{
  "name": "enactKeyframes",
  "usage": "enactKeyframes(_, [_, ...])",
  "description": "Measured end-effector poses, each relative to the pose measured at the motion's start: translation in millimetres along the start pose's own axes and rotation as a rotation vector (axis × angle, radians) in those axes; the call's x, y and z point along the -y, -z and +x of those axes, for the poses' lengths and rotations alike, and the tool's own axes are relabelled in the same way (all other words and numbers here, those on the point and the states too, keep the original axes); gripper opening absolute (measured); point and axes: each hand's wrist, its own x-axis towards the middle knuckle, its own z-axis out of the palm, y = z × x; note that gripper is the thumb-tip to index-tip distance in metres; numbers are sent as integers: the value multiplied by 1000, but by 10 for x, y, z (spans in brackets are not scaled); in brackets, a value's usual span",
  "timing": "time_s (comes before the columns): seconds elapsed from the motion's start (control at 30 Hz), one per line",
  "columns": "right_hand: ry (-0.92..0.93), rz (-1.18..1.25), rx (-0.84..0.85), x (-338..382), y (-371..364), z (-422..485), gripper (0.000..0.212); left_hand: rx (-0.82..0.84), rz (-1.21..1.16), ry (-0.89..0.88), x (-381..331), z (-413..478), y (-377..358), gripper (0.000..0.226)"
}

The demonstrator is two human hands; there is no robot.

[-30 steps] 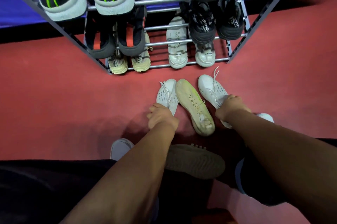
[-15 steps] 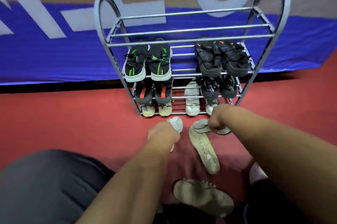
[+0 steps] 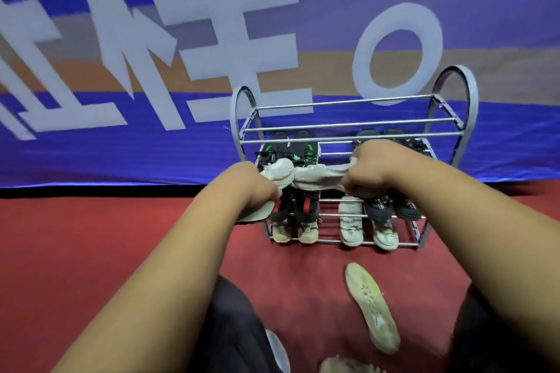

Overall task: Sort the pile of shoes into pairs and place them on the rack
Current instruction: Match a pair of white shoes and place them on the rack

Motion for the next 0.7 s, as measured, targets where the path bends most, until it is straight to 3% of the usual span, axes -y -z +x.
enactKeyframes(0.17, [-23, 364, -157, 170, 91, 27, 27, -175, -145, 26, 85, 29, 277, 32])
enactKeyframes(0.33, [-93, 596, -324, 281, 37, 293, 29, -330, -261, -11, -43, 329, 326, 45])
enactKeyframes(0.53, [-163, 705, -413, 241, -67, 823, 42, -411, -313, -23, -294, 972, 207, 60])
enactKeyframes(0.7, [-99, 657, -510, 268, -193, 1276, 44, -492, -330, -36, -451, 1408, 70, 63])
